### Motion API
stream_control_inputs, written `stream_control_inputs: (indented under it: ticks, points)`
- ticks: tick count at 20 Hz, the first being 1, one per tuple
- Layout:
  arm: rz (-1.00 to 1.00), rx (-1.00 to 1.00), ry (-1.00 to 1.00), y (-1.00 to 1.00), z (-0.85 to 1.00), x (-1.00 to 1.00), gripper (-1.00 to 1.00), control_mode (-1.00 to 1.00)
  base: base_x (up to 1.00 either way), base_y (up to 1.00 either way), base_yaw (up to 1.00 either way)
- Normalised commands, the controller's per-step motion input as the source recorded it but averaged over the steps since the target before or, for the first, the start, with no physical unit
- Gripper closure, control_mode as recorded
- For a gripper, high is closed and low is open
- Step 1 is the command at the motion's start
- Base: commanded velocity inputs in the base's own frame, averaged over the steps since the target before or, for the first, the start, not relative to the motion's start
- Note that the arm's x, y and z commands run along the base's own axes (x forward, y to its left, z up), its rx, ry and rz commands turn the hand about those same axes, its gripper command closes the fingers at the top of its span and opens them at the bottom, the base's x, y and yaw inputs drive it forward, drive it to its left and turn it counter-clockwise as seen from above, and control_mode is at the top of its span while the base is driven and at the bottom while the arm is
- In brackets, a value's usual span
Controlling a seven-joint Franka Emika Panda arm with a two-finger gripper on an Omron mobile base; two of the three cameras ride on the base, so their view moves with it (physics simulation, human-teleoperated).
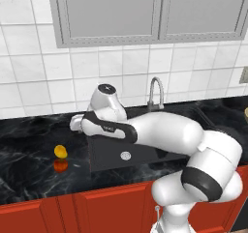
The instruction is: Remove the mango and tomato from the sink. Then move the bowl and cup from the counter to the sink for washing.
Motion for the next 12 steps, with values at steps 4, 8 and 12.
stream_control_inputs:
  ticks: [4, 8, 12]
  points:
    - [0.00, -0.03, -0.04, -0.38, 0.20, -0.23, -1.00, -1.00, 0.00, 0.00, 0.00]
    - [-0.02, -0.01, -0.02, -0.41, 0.18, -0.23, -1.00, -1.00, 0.00, 0.00, 0.00]
    - [-0.07, -0.01, 0.00, -0.44, 0.16, -0.21, -1.00, -1.00, 0.00, 0.00, 0.00]
